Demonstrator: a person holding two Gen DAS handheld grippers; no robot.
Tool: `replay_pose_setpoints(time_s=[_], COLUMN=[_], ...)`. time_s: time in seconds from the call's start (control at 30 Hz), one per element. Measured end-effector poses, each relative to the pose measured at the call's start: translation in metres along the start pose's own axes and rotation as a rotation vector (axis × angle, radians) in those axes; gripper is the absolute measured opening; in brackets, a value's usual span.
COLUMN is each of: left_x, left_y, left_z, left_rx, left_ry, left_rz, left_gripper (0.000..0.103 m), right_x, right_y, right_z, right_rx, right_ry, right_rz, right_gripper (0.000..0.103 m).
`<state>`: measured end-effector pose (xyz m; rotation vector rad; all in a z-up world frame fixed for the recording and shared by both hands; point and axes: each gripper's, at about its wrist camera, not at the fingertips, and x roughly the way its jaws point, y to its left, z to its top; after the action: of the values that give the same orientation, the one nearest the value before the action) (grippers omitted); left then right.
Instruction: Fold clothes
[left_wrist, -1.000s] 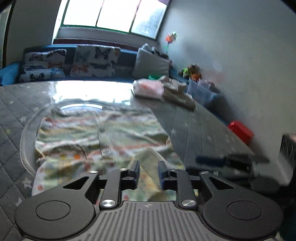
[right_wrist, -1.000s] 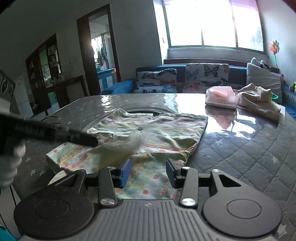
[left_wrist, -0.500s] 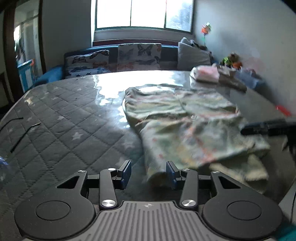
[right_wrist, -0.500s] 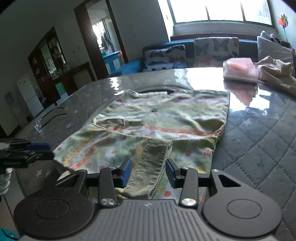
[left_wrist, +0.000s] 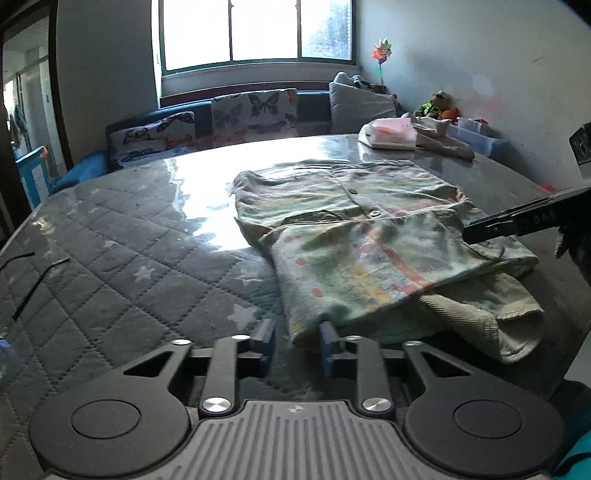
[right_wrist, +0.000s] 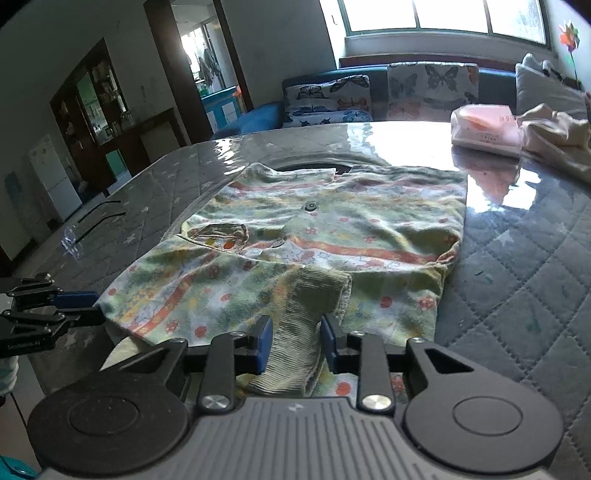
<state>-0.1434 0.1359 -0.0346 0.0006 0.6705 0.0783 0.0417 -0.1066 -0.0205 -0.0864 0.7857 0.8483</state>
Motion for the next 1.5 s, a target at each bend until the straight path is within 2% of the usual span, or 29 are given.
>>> replay_pose_setpoints(time_s=[0.07,0.27,0.3,0.5,0.6,0.67,0.83,0.9,0.97,1.1,1.2,1.27,1.33,1.5], left_x=[-0.002,-0.011,-0.014,-0.008,-0.007,-0.012,-0.020,-0.017,-0.007,0.031,0.065,0.084,0.093,0.086], left_y=[-0.002,-0.009,-0.010,-0.022,-0.019,-0.010,0.007,0.010,0.007,-0.004,-0.008,-0.004,0.004,0.020], left_z=[0.000,0.002,0.002,-0.002,-0.001,0.005,0.029,0.045,0.060,0.077,0.081,0.079,0.070,0.064], left_rx=[0.003,0.011,0.012,0.108,0.120,0.092,0.012,-0.038,-0.062,-0.062,-0.064,-0.072,-0.089,-0.120], left_ry=[-0.017,-0.071,-0.083,-0.028,0.004,0.008,-0.025,-0.051,-0.071,-0.060,-0.015,0.021,0.048,0.032], left_rz=[0.006,0.030,0.039,0.092,0.082,0.076,0.064,0.013,-0.039,-0.096,-0.102,-0.078,-0.045,-0.037], left_gripper=[0.013,0.003,0.003,0.002,0.003,0.010,0.011,0.011,0.011,0.011,0.011,0.011,0.011,0.011], right_x=[0.000,0.003,0.003,0.005,0.004,0.002,-0.010,-0.005,0.003,0.021,0.029,0.034,0.034,0.026], right_y=[-0.001,-0.003,-0.004,-0.001,0.002,0.003,0.005,0.010,0.015,0.024,0.025,0.022,0.018,0.013], right_z=[0.001,0.001,0.001,-0.002,0.000,0.002,0.014,0.020,0.024,0.026,0.025,0.022,0.020,0.020], right_rx=[0.006,0.018,0.024,-0.008,-0.054,-0.072,-0.112,-0.136,-0.158,-0.197,-0.210,-0.223,-0.220,-0.228], right_ry=[-0.002,-0.004,-0.007,0.002,0.004,0.003,-0.053,-0.062,-0.066,-0.060,-0.041,-0.025,-0.019,-0.022], right_rz=[0.005,-0.015,-0.017,-0.028,-0.076,-0.098,-0.093,-0.074,-0.056,-0.040,-0.036,-0.053,-0.054,-0.060], right_gripper=[0.028,0.029,0.029,0.028,0.023,0.023,0.023,0.023,0.023,0.024,0.024,0.024,0.023,0.023])
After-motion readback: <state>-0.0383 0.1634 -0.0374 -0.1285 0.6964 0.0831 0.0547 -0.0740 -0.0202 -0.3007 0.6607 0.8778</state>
